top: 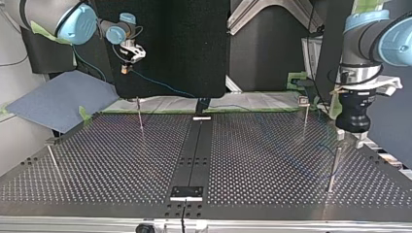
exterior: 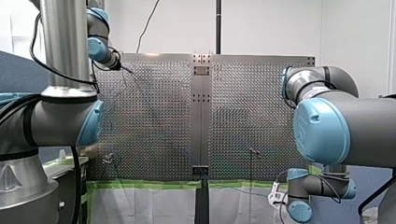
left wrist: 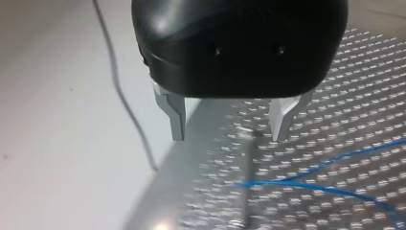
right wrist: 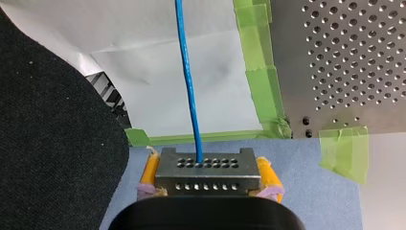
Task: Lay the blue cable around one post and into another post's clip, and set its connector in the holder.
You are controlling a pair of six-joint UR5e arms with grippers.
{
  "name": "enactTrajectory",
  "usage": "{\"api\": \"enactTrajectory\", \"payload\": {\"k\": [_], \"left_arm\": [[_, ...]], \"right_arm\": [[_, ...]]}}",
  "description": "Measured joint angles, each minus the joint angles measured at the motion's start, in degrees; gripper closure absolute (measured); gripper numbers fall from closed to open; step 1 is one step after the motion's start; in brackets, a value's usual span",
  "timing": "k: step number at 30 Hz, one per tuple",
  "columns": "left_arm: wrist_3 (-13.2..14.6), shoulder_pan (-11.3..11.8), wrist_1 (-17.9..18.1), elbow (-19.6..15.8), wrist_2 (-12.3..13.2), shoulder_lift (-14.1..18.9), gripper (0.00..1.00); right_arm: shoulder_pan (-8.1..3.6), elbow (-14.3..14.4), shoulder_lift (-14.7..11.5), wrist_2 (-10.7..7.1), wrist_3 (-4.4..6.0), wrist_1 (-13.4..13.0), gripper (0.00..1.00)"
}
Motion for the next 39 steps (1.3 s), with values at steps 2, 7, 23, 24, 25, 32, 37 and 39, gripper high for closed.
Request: {"api": "enactTrajectory", "payload": {"k": [2, 7, 23, 24, 25, 32, 37, 39], "left_arm": [[1.14, -0.01, -1.13, 1.15, -1.13, 1.14, 0.13], [3.67, -0.29, -3.67, 3.68, -3.65, 3.67, 0.13], [11.62, -6.41, -11.63, 11.63, -11.60, 2.44, 0.13], [12.01, -6.79, -11.99, 12.01, -11.98, 2.07, 0.13], [12.39, -7.17, -12.38, 12.39, -12.37, 1.72, 0.13], [14.30, -10.31, -15.51, 15.52, -13.81, -0.31, 0.13], [14.33, -12.28, -17.49, 15.83, -13.98, -0.98, 0.13], [14.46, -13.09, -18.42, 15.20, -14.24, -1.43, 0.13]], "right_arm": [[0.02, 0.01, 0.00, -0.12, 0.06, 0.05, 1.00], [0.07, -0.01, 0.00, -0.45, 0.19, 0.11, 1.00], [1.04, -0.11, 0.01, -0.81, 0.83, 0.14, 1.00], [1.12, -0.12, 0.01, -0.80, 0.82, 0.16, 1.00], [1.21, -0.12, 0.01, -0.81, 0.81, 0.16, 1.00], [1.82, -0.32, 0.01, -0.81, 0.66, 0.35, 1.00], [2.23, -0.47, 0.00, -0.80, 0.56, 0.61, 1.00], [2.36, -0.48, 0.00, -0.80, 0.54, 0.63, 1.00]]}}
